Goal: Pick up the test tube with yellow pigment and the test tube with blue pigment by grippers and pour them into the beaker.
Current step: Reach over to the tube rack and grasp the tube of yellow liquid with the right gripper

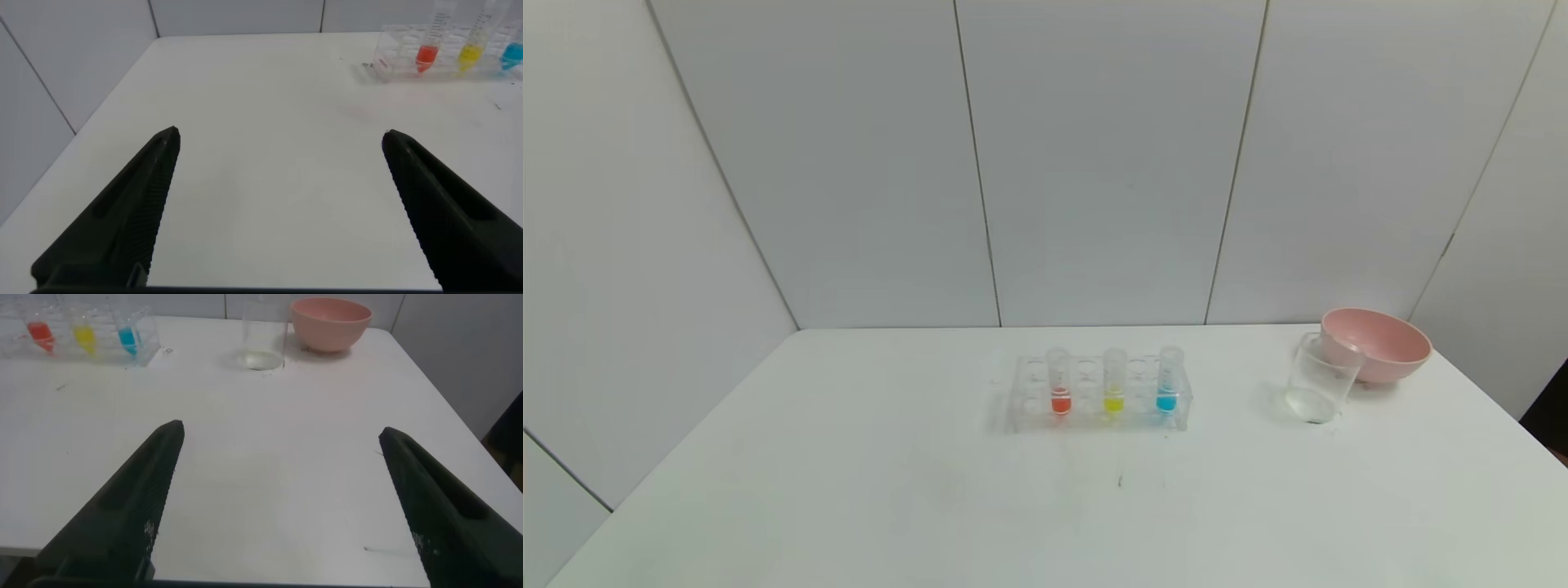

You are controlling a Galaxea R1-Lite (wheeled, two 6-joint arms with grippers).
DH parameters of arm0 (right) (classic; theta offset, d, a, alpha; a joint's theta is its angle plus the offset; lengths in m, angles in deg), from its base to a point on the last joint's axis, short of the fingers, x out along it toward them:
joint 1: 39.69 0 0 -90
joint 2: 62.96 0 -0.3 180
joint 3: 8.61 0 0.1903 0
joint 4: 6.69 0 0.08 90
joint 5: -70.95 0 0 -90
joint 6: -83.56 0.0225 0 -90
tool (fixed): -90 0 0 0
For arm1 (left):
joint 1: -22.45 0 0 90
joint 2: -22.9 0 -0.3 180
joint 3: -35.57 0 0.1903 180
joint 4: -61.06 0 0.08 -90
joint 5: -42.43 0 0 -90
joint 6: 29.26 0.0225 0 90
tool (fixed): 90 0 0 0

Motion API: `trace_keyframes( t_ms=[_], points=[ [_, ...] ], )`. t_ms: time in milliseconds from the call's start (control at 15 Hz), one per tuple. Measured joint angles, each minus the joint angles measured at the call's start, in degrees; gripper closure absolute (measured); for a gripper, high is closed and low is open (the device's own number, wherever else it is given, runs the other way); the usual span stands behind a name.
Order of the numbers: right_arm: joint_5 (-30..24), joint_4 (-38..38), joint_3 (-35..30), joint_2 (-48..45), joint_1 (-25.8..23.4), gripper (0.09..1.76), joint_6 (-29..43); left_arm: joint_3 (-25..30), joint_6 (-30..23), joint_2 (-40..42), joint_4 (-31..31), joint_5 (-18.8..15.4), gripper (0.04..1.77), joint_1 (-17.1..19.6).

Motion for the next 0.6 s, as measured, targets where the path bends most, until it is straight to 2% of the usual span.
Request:
trace_keyframes(
  t_ms=[400,600],
  points=[
    [0.4,0.6,0.3,0.0,-0.1,0.14,0.1,0.0,0.0,0.0,0.0,0.0,0.05,0.0],
    [0.6,0.3,4.7,1.3,0.0,0.14,0.6,0.0,0.0,0.0,0.0,0.0,0.05,0.0]
  ],
)
